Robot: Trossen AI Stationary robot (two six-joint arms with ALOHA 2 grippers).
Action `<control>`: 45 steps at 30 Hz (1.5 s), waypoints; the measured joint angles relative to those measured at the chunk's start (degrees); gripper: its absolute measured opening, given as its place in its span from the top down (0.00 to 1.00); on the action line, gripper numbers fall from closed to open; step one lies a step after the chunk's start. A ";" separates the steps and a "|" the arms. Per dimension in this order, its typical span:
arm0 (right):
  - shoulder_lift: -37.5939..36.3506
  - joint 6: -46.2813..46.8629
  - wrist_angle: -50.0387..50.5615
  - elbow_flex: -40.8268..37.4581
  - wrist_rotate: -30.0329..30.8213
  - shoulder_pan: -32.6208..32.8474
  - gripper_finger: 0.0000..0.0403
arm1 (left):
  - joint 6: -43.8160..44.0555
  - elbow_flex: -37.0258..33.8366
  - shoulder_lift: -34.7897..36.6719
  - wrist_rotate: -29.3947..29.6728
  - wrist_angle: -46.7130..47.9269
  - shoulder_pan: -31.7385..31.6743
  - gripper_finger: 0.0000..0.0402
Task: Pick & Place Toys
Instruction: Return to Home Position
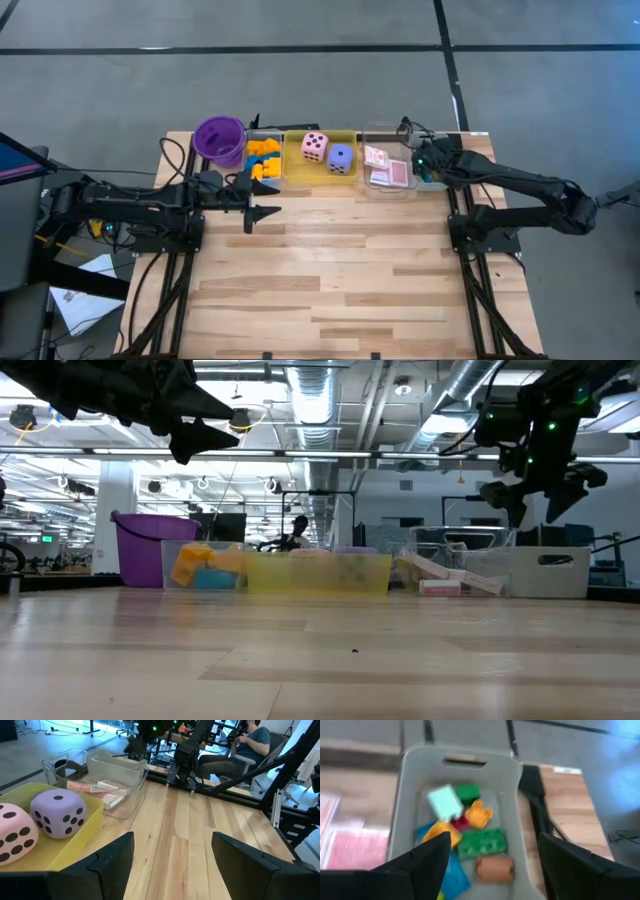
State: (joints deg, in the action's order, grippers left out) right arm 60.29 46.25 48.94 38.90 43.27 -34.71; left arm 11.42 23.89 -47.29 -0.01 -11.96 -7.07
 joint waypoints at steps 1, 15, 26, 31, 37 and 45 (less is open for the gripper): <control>0.00 -0.94 1.26 0.04 -1.32 0.24 0.27 | 0.00 -0.01 0.00 0.00 -0.19 0.00 0.35; -6.35 -3.14 -7.51 0.00 0.04 41.84 0.27 | -0.24 0.01 1.91 -0.07 0.46 3.83 0.35; -5.81 -13.32 -20.24 0.02 15.41 81.84 0.26 | -2.16 -2.04 13.84 0.31 6.35 12.22 0.35; -2.95 -13.57 -30.98 -4.87 22.82 83.62 0.26 | -4.11 -12.62 17.92 3.05 -7.53 14.32 0.35; -3.82 -24.86 -60.36 -16.54 8.69 76.93 0.26 | -1.91 -23.45 21.04 2.02 -23.70 14.52 0.35; 0.88 -43.27 -115.00 -35.04 -26.49 63.80 0.26 | 1.31 -23.36 21.81 1.68 -19.69 14.40 0.35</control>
State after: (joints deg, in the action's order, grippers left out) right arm 61.18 2.98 -66.06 3.86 16.77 29.09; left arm 12.73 0.54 -25.48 1.67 -31.65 7.33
